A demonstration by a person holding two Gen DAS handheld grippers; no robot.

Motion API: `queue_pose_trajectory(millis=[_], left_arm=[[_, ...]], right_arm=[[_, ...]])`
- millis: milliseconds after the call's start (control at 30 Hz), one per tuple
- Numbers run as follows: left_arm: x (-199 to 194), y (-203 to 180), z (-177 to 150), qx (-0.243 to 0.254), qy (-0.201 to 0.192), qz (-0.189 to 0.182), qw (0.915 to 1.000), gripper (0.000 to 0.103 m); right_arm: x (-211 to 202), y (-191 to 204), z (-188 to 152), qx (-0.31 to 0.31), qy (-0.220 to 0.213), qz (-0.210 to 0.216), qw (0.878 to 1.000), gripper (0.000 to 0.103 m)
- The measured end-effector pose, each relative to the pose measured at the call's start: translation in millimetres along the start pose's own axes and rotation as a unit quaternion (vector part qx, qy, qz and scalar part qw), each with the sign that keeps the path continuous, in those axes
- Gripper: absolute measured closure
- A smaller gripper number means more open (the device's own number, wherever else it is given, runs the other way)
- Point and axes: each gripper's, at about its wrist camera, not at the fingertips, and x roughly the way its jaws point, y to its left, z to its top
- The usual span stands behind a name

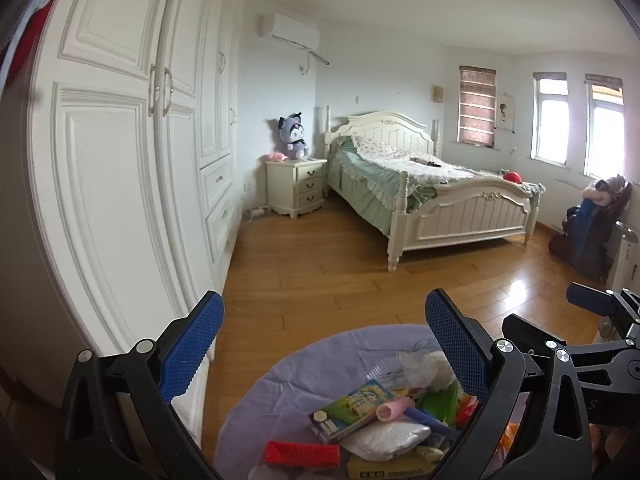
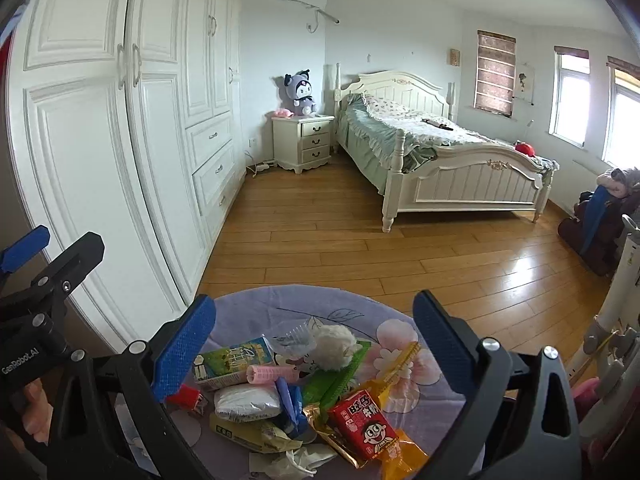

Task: Collect trash

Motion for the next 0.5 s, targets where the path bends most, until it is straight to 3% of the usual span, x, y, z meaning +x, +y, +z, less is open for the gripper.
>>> queue_pose_trajectory(millis=[500], left_arm=[[6.6,-11.5,-5.0,0.011,0.005,-0.005,0.9999,0.004]], right_arm=[[0.2,-5.4,-2.2,0.009,0.002,-0.015,1.0,0.005]])
